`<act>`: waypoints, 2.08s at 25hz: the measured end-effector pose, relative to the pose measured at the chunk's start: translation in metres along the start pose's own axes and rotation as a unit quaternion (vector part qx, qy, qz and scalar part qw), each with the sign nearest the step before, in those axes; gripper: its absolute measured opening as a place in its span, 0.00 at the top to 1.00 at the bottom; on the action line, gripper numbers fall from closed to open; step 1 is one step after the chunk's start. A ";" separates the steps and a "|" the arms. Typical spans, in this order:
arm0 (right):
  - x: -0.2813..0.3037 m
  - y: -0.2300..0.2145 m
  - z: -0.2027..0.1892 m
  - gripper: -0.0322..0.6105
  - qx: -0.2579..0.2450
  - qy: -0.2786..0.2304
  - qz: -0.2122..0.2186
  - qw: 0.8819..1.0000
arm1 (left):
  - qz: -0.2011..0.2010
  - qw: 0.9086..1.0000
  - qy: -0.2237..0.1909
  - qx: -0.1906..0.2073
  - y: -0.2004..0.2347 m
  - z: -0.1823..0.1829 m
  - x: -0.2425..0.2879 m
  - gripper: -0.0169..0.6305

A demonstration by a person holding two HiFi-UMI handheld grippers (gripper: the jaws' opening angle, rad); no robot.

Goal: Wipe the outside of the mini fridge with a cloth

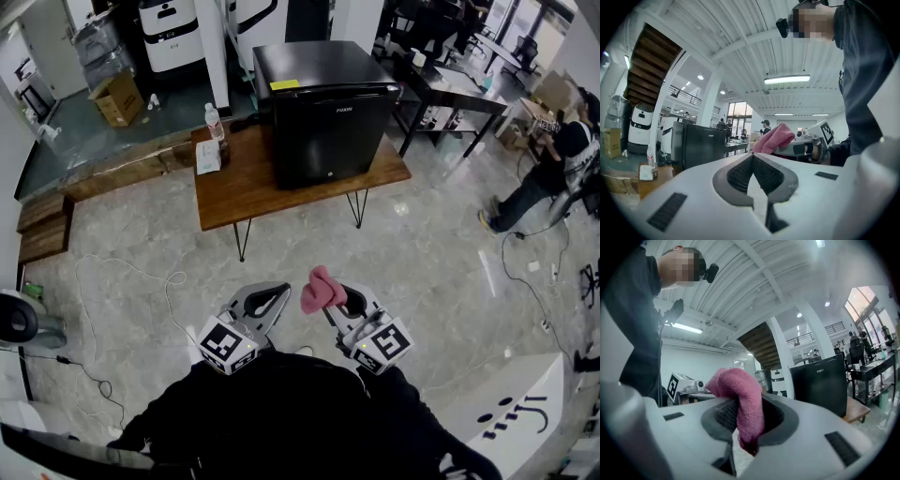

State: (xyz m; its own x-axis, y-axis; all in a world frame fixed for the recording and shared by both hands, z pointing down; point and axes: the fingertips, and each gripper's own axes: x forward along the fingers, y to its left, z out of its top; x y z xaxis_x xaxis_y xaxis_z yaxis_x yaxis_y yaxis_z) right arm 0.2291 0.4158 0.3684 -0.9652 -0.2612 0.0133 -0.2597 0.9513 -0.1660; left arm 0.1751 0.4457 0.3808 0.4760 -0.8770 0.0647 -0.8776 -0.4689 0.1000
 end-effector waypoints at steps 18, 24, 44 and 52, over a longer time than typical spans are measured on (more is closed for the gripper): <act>0.002 -0.021 0.002 0.83 -0.003 0.006 -0.002 1.000 | 0.000 1.000 0.005 0.003 0.010 0.002 0.023 0.96; -0.001 -0.032 0.003 0.83 -0.015 0.004 -0.003 1.000 | 0.007 1.000 0.009 0.001 0.014 0.001 0.033 0.96; 0.153 -0.165 0.035 0.83 -0.055 0.037 -0.030 0.997 | 0.055 0.998 -0.018 0.002 0.219 0.044 0.109 0.96; 0.277 -0.227 0.087 0.82 -0.115 0.066 -0.031 0.991 | 0.064 0.997 -0.042 0.018 0.337 0.091 0.141 0.96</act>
State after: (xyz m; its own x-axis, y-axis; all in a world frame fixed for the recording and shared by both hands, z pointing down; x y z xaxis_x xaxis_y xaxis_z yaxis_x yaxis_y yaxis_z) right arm 0.0234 0.1130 0.3238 -0.9387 -0.3111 0.1484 -0.3039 0.9502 0.0691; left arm -0.0585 0.1549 0.3331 0.3556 -0.9346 -0.0084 -0.9327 -0.3555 0.0613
